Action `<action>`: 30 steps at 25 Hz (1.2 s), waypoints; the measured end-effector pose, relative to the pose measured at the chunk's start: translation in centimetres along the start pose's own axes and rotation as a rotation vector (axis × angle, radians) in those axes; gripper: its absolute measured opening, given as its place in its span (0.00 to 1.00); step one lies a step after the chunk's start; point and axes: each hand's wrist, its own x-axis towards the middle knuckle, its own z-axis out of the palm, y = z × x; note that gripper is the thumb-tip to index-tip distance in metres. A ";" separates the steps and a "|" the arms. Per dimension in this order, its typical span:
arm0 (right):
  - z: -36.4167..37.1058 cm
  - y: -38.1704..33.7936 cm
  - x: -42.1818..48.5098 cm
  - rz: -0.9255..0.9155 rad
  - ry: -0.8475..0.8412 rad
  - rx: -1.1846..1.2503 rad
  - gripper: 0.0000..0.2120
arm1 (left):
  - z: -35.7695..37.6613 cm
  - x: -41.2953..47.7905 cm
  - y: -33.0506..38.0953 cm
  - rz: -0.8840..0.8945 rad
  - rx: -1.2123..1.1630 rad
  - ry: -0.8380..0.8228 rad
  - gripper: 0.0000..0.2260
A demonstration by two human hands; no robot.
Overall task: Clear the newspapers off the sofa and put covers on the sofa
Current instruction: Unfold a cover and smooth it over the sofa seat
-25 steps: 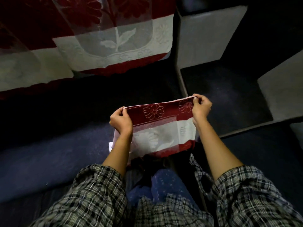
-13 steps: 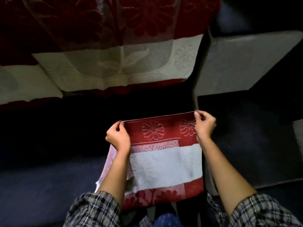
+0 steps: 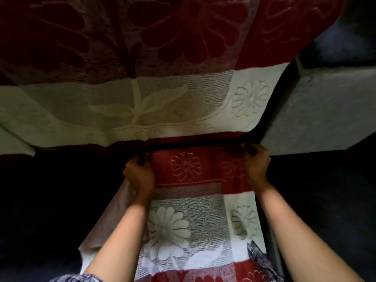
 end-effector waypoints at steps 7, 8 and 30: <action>2.2 3.0 -4.1 -0.447 -0.034 -0.303 0.17 | 1.9 -4.7 -2.1 0.565 0.093 -0.080 0.12; 3.0 3.6 -4.9 -0.461 -0.069 -0.381 0.20 | 3.0 -5.5 -2.4 0.646 0.166 -0.181 0.15; 7.2 5.6 -11.0 -0.522 -0.240 -0.703 0.28 | 2.9 -6.5 -8.4 0.855 0.568 -0.403 0.24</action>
